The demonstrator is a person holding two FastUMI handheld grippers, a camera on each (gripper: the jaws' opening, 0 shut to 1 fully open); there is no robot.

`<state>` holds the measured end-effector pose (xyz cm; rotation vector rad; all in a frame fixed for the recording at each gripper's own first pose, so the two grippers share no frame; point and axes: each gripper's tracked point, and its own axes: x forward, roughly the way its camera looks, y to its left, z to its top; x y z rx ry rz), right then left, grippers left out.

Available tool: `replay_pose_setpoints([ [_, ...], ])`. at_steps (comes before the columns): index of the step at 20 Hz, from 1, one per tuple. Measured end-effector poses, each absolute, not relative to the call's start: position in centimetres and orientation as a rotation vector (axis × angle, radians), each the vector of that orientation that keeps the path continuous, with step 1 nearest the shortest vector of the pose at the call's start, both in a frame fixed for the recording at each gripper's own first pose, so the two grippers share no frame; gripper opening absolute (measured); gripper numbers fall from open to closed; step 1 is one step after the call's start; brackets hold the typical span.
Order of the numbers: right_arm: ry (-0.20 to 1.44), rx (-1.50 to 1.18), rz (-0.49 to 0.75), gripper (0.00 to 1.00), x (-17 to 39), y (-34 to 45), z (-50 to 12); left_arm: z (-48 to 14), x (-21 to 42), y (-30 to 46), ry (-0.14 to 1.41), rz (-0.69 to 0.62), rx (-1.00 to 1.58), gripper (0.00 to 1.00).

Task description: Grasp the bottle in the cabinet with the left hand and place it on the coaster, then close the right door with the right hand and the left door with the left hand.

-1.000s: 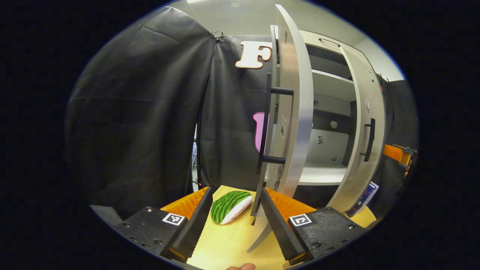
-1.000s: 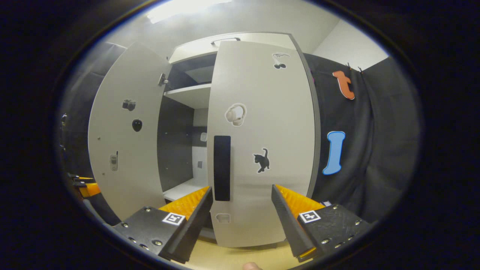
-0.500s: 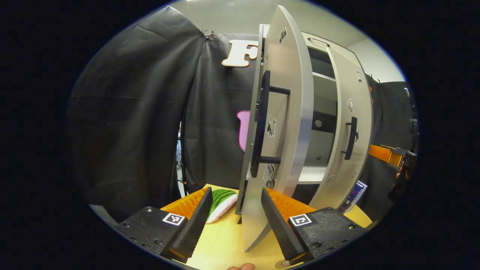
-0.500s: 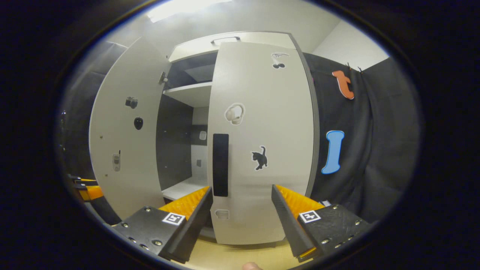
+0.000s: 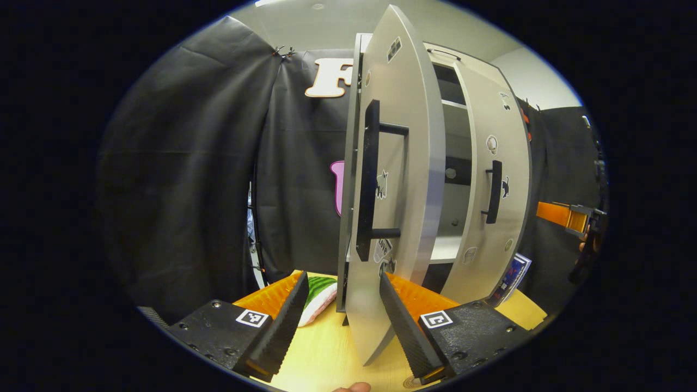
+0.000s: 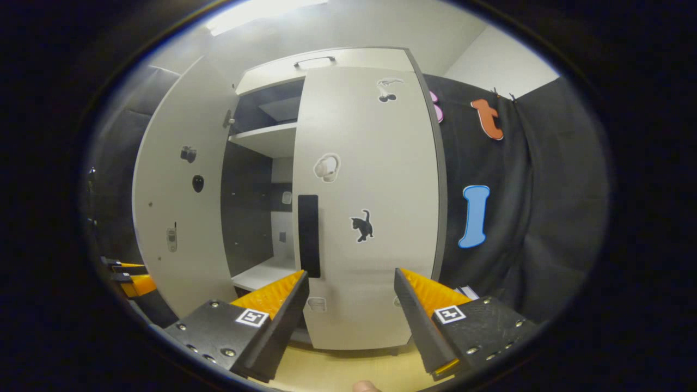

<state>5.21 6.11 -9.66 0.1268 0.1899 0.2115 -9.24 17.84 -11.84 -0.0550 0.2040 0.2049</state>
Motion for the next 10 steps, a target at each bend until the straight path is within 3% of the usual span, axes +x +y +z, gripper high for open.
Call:
replay_pose_setpoints([
  [10, 0.189, 0.116, 0.188, 0.95, 3.9, 4.4, -9.6, -12.1, -7.5, 14.4, 0.205, 0.144, -0.061, 0.86],
])
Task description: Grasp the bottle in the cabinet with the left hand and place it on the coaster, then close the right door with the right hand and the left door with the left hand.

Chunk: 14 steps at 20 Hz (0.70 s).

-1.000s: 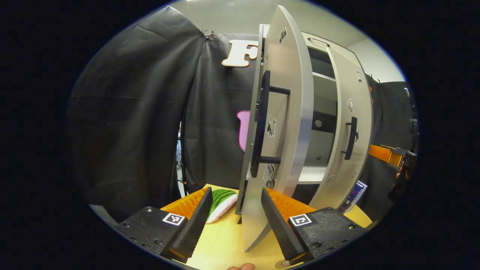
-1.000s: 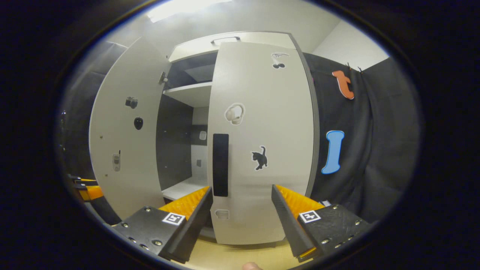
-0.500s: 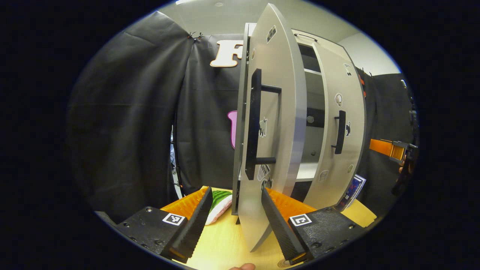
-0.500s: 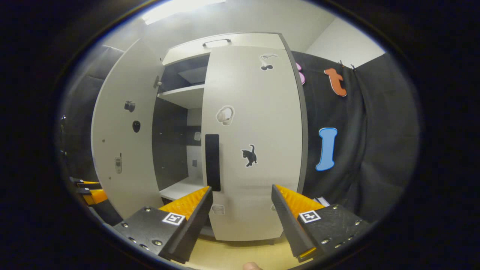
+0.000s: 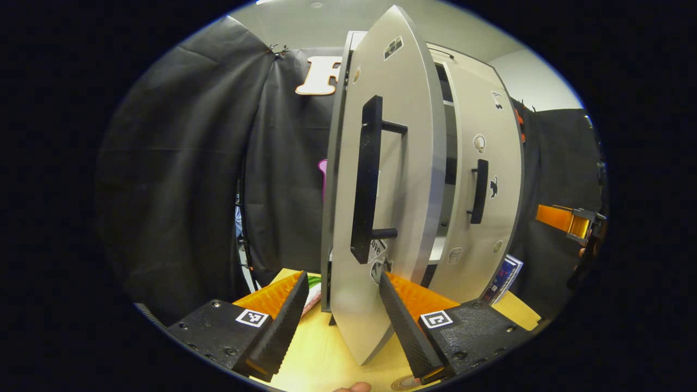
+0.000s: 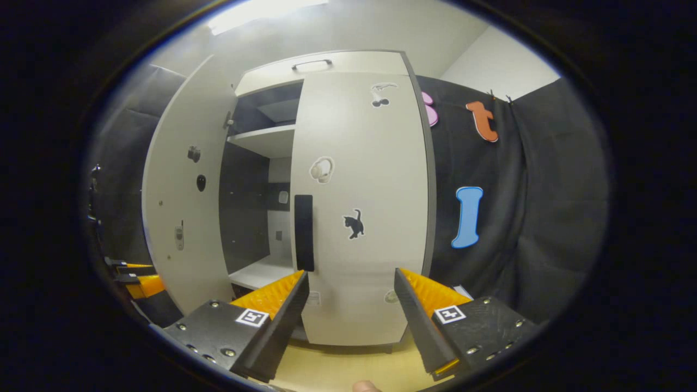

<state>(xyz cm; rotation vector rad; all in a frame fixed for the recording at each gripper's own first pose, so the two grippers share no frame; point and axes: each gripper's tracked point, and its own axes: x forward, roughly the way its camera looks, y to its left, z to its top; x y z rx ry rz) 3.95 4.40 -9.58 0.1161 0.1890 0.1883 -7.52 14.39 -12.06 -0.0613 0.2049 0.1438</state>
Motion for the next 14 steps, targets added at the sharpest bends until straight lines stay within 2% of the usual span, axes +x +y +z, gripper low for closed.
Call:
replay_pose_setpoints([
  [14, 0.224, 0.145, 0.154, 0.95, 3.2, 2.2, -10.4, -12.4, -4.5, 9.8, 0.204, 0.027, -0.098, 0.87],
])
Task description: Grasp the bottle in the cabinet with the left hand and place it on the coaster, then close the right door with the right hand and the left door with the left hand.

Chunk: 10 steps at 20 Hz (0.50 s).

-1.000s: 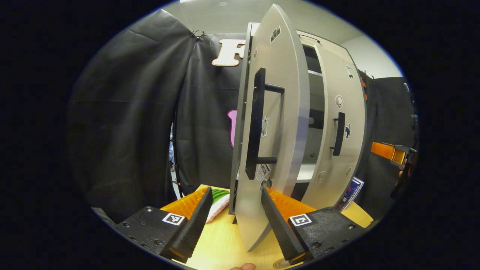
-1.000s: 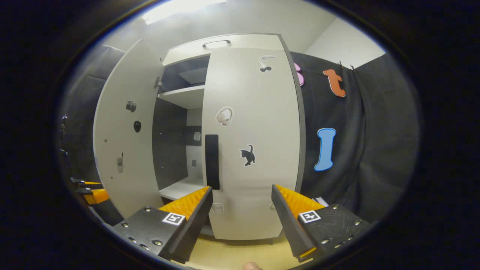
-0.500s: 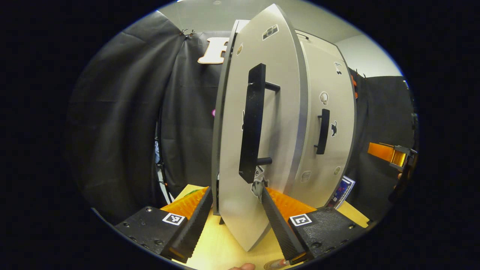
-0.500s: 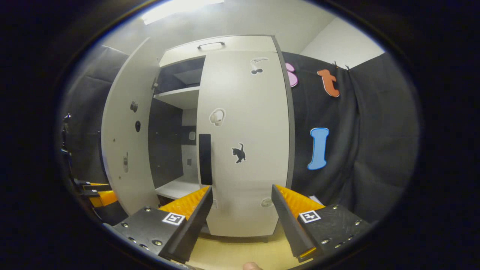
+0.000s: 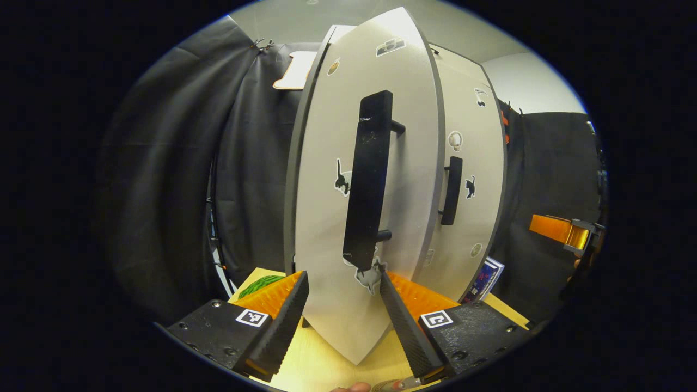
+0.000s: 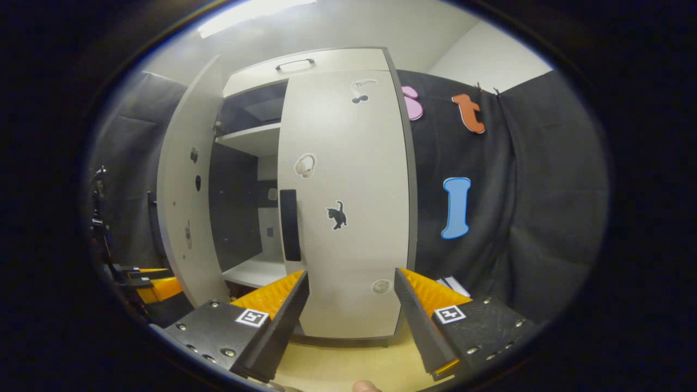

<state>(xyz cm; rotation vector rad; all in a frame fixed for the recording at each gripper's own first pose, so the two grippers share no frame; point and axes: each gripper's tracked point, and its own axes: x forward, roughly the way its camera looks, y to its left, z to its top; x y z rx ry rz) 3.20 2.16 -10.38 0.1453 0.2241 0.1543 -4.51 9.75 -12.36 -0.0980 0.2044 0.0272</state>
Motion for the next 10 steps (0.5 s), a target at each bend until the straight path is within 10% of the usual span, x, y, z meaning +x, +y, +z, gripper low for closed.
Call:
replay_pose_setpoints([
  [10, 0.232, 0.148, 0.146, 0.95, 3.0, 2.1, -10.3, -12.4, -4.5, 7.3, 0.211, -0.043, -0.064, 0.87],
])
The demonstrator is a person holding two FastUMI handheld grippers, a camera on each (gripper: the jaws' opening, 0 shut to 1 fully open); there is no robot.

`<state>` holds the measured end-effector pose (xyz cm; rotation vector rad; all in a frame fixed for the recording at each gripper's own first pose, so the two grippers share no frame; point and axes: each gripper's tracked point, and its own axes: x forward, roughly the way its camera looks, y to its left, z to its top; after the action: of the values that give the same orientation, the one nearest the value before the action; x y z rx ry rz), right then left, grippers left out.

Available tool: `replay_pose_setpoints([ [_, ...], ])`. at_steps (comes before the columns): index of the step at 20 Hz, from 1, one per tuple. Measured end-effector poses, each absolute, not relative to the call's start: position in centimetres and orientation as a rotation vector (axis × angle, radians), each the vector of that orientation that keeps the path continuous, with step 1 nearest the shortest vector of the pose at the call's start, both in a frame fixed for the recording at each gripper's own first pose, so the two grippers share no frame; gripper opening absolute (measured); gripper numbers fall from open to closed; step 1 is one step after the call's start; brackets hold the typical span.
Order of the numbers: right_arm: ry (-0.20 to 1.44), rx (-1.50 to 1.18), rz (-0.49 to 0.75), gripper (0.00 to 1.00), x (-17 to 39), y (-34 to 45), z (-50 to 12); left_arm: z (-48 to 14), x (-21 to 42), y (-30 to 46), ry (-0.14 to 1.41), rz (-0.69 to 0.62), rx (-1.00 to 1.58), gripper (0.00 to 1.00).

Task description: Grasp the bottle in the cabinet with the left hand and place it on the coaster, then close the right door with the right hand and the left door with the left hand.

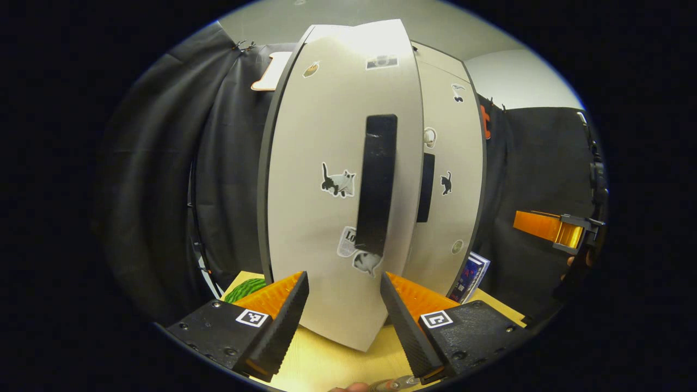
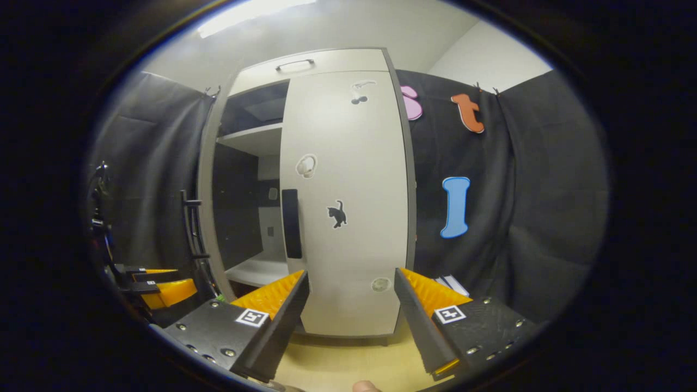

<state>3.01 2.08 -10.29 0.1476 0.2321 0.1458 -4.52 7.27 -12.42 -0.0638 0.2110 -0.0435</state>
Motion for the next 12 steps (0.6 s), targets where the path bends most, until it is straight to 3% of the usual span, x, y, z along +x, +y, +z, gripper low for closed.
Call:
replay_pose_setpoints([
  [12, 0.262, 0.159, 0.132, 0.95, 2.7, 2.1, -10.5, -12.0, -5.6, 7.3, 0.212, -0.027, -0.067, 0.87],
])
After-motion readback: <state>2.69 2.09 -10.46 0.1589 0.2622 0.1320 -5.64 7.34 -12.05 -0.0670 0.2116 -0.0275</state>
